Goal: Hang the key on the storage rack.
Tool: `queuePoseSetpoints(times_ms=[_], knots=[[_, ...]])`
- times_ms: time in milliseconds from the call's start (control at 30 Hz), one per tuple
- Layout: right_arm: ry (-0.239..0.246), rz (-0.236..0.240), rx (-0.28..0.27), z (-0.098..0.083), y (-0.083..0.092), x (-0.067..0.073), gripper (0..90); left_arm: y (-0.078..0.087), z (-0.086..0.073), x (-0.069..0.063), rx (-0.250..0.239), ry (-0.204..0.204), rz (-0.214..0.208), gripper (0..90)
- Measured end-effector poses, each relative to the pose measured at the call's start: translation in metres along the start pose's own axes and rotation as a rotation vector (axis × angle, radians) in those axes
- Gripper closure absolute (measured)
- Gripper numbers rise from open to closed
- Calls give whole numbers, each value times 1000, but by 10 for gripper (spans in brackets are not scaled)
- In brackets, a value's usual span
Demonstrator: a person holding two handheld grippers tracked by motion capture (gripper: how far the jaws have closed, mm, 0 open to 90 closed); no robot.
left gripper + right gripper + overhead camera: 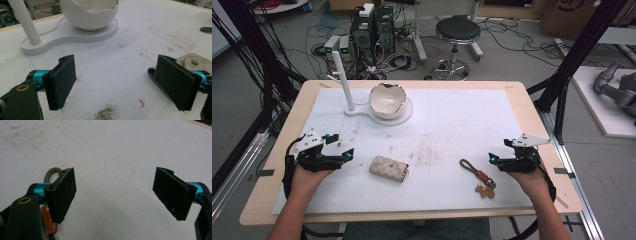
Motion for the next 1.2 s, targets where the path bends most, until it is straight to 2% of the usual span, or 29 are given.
queuePoseSetpoints(times_ms=[133, 367, 467, 700, 900, 933, 1100, 1133, 1200], knots=[[0, 5, -1, -2, 0, 0, 193, -2, 0, 2, 0, 9, 7, 173], [0, 9, 20, -9, 3, 1, 193, -5, 1, -2, 3, -7, -11, 173], [12, 18, 19, -8, 5, 6, 193, -4, 0, -3, 2, -7, -17, 173], [11, 44, 46, -15, 4, 18, 193, -1, 1, 0, -4, -2, -2, 173], [41, 85, 81, -19, 1, 34, 194, -1, 2, -1, -7, -9, -6, 173], [56, 103, 101, -21, 0, 40, 194, -1, 3, -1, -6, -11, -6, 173], [79, 141, 142, -28, -3, 48, 198, -2, 2, -1, -5, -10, -7, 173], [82, 173, 175, -33, -3, 51, 268, -2, 2, -1, -5, -9, -8, 173], [90, 197, 203, -37, -4, 54, 309, -3, 1, -1, -2, -9, -11, 173]])
Point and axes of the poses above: each handheld gripper's, and its own axes: y roughly backward along the jaws, z roughly out of its top, x roughly to its left, the point moved 7 cm from there along -y, roughly forward along the jaws, and after that the axes turned 12 degrees about -x, right-handed, at the moved point
